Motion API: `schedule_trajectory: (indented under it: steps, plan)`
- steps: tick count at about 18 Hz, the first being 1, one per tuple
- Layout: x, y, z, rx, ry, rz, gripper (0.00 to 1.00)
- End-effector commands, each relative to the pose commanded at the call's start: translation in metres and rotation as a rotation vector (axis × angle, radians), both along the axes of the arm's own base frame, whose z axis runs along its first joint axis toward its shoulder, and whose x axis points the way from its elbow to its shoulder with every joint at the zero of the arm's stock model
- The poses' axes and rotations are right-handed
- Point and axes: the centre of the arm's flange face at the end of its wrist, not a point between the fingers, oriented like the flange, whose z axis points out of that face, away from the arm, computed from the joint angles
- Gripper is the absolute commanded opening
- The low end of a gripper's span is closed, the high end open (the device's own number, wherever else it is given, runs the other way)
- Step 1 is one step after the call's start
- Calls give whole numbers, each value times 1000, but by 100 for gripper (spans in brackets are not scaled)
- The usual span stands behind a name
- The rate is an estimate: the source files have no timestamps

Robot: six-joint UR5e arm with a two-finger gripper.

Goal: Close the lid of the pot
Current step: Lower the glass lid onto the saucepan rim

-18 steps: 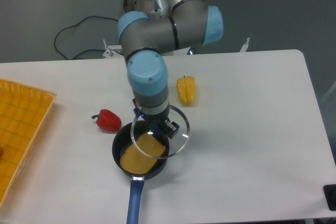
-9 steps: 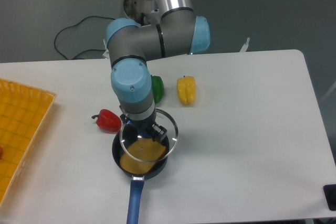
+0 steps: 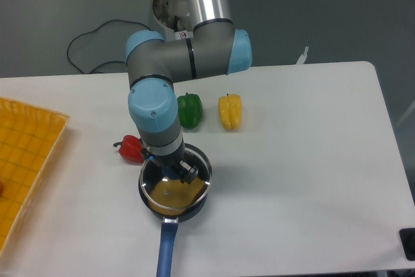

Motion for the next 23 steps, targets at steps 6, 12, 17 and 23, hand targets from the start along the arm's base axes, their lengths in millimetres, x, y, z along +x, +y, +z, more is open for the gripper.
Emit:
schedule_trajectory:
  steps: [6, 12, 17, 23]
  plan:
    - [2, 4, -6, -6, -5, 14, 52]
    - [3, 5, -7, -6, -7, 15, 52]
    - [5, 6, -10, -11, -10, 11, 53]
    - [5, 7, -12, -13, -10, 21, 53]
